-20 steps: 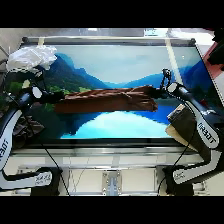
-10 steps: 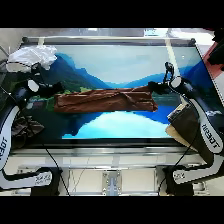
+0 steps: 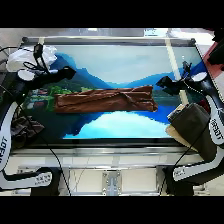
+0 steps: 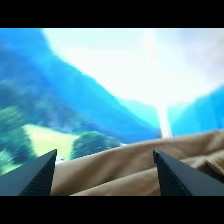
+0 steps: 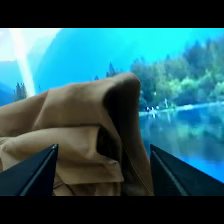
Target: Fold the shirts.
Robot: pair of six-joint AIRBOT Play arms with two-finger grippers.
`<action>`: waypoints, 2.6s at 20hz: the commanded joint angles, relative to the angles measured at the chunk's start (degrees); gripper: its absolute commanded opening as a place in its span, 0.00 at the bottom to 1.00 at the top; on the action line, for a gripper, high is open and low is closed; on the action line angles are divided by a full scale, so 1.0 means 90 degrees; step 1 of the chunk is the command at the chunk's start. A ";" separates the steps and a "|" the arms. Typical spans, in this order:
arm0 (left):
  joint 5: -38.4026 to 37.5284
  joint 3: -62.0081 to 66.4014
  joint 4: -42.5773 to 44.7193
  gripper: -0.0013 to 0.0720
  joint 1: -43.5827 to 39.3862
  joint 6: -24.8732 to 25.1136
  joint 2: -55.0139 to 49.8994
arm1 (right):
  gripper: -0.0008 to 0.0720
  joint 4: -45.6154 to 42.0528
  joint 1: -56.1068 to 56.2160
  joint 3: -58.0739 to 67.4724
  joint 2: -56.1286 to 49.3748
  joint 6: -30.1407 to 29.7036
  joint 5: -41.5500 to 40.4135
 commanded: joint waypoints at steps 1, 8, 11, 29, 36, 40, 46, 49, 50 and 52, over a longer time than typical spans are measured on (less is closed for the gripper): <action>0.0005 0.0027 -0.1224 0.97 -0.0517 0.2438 -0.0005 | 0.91 0.0877 -0.0350 0.0027 -0.0520 -0.0699 0.0296; 0.0600 0.0027 0.0000 0.97 -0.1766 0.2497 -0.0005 | 0.91 0.0874 -0.0255 0.0024 -0.1180 -0.1156 0.0265; 0.0624 0.0027 -0.0005 0.97 -0.1931 0.2477 -0.0005 | 0.91 0.0896 -0.0056 0.0027 -0.1275 -0.1409 0.0148; 0.0835 0.0024 0.0049 0.03 -0.1931 0.1758 -0.0347 | 0.05 0.2373 0.0423 0.0430 -0.1205 -0.2273 0.1821; 0.0051 0.0027 0.0423 0.03 -0.1962 -0.0627 -0.2072 | 0.04 0.1664 0.0646 0.1003 -0.0316 -0.1598 0.2004; -0.0187 0.0034 0.0415 0.03 -0.2302 -0.0746 -0.2569 | 0.04 0.0913 0.0850 0.1409 0.0141 -0.1059 0.2263; -0.0153 0.0476 0.0423 0.03 -0.3028 -0.0741 -0.2586 | 0.04 0.0398 0.0988 0.1659 0.0656 -0.0641 0.2902; -0.0466 0.1100 0.0561 0.03 -0.2973 -0.0746 -0.2548 | 0.04 0.0036 0.1188 0.1664 0.0967 -0.0478 0.2897; -0.0699 0.1367 0.0743 0.03 -0.2917 -0.0753 -0.2492 | 0.04 -0.0102 0.1299 0.1690 0.1037 -0.0447 0.2912; -0.1370 0.1977 0.1248 0.03 -0.2766 -0.0901 -0.2295 | 0.04 -0.0537 0.1659 0.1970 0.1064 -0.0136 0.2960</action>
